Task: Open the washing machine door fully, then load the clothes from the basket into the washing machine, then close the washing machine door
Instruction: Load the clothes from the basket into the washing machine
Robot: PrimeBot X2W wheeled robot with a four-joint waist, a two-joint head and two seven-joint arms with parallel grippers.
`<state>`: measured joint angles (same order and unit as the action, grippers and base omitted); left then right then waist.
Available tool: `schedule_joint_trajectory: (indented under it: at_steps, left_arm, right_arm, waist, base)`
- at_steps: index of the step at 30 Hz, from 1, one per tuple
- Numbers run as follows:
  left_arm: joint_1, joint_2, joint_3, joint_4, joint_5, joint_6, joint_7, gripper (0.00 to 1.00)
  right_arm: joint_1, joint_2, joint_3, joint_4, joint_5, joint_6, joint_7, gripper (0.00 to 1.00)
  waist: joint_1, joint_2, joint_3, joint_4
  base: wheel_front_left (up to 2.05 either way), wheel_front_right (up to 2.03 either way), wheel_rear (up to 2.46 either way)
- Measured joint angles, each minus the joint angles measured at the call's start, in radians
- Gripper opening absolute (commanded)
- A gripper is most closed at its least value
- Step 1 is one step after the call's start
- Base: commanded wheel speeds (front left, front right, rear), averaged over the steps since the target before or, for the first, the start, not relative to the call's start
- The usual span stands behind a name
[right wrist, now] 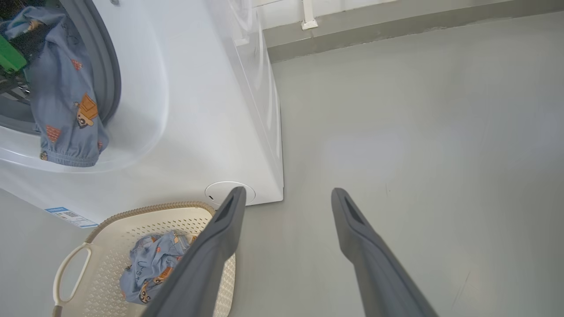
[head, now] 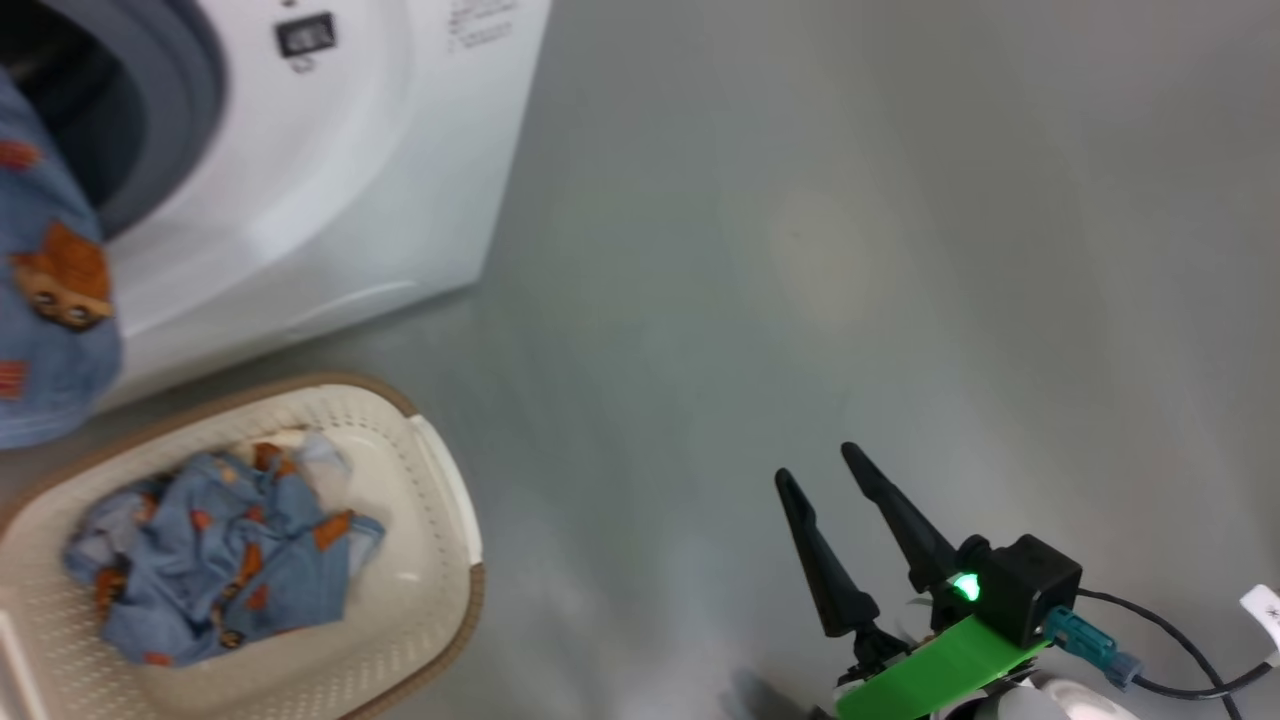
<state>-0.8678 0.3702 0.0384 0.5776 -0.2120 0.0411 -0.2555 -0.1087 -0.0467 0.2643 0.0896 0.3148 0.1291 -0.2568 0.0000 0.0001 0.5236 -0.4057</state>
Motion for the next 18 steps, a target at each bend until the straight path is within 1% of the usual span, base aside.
schedule_joint_trajectory:
  at_steps: [1,5,11,18]
  left_arm:
    - [-0.03,0.017,0.005,0.012,0.008,0.0,0.0,0.0]
    - [-0.089,0.037,0.013,0.033,0.016,0.0,0.0,0.0]
    - [-0.219,0.088,0.029,0.074,0.035,0.0,0.0,0.0]
    - [-0.337,0.128,0.048,0.097,0.052,0.002,0.0,0.0]
  right_arm:
    - [-0.002,0.0,0.015,0.0,0.003,0.0,0.0,1.0]
    - [-0.022,0.0,0.031,0.0,0.003,0.0,0.0,1.0]
    - [-0.059,0.003,0.066,-0.003,0.003,0.0,0.0,1.0]
    - [-0.071,0.005,0.084,-0.006,0.005,0.0,0.0,1.0]
  waist:
    - [0.0001,0.0,0.028,-0.018]
    - [0.0001,0.0,0.071,-0.041]
    - [0.0,0.0,0.149,-0.076]
    - [0.0001,0.0,0.206,-0.112]
  base:
    - [0.0,0.0,0.0]
    - [0.0,0.0,0.0]
    - [0.0,0.0,0.0]
    - [0.0,0.0,0.0]
